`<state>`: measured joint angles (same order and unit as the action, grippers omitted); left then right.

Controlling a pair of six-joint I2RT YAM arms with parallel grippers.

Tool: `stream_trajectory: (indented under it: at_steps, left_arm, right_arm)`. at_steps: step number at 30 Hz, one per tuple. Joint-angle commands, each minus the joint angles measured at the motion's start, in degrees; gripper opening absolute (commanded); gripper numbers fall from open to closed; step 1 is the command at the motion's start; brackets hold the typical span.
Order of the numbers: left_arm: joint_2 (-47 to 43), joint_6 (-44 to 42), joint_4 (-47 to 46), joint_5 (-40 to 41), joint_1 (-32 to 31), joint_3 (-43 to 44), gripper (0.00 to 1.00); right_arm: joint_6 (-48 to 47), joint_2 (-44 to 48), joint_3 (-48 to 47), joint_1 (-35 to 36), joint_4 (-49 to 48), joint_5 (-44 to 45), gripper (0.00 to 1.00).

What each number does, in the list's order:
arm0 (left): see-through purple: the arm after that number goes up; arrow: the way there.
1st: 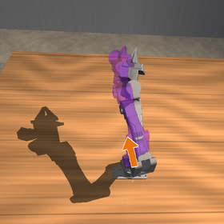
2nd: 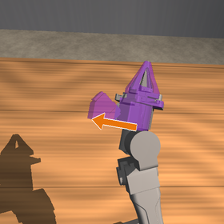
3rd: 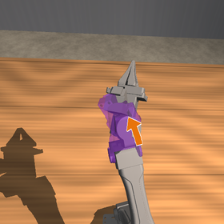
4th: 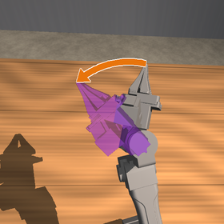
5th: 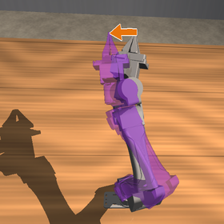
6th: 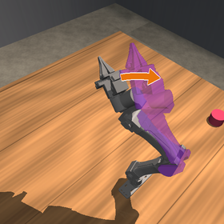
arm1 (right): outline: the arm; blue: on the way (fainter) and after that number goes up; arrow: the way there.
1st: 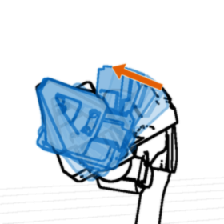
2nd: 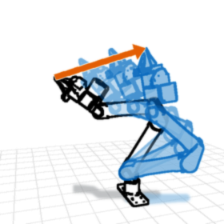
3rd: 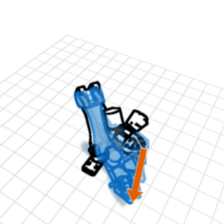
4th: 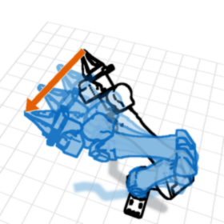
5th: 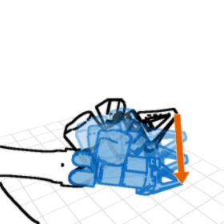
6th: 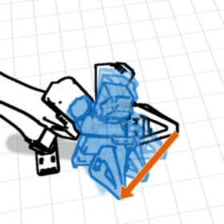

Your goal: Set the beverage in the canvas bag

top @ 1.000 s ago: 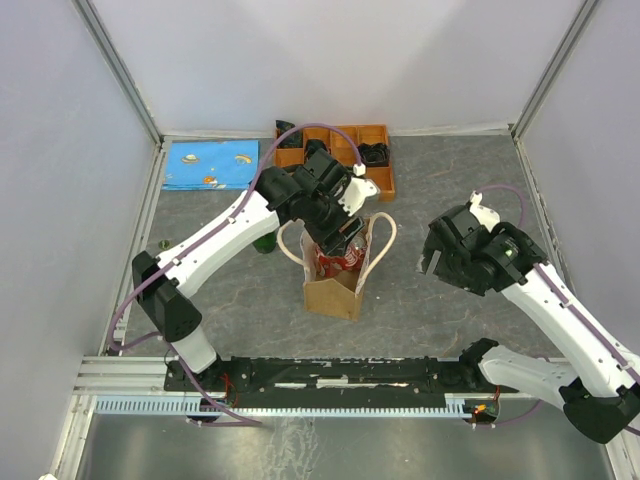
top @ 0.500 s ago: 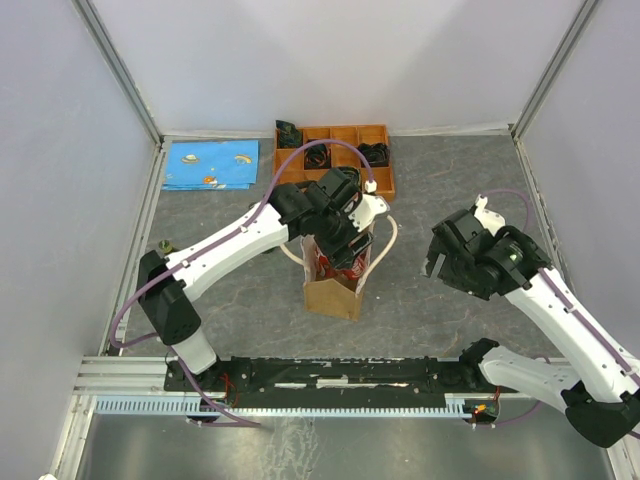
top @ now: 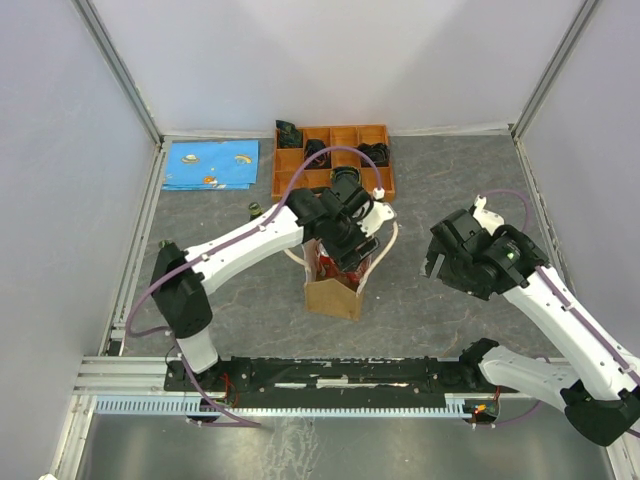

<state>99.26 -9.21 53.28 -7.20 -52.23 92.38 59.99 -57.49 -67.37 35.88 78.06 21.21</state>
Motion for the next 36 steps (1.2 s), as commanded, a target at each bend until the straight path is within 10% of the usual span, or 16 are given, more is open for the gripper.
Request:
stream_trajectory:
  at_steps: [1, 23, 36]
  left_arm:
    - [1.92, 1.46, -5.90, 2.18, -0.76, 0.82, 0.03]
    - [7.88, 2.59, -10.54, 6.91, -2.12, -2.98, 0.06]
    - [6.07, 2.81, -8.88, 6.46, -4.63, -0.82, 0.90]
  right_arm:
    - [0.42, 0.74, -0.79, -0.17, 0.97, 1.58, 0.99]
    - [1.62, 3.01, 1.03, -0.18, 1.44, 1.29, 0.99]
    - [1.24, 1.87, 0.62, -0.16, 0.36, 0.74, 0.99]
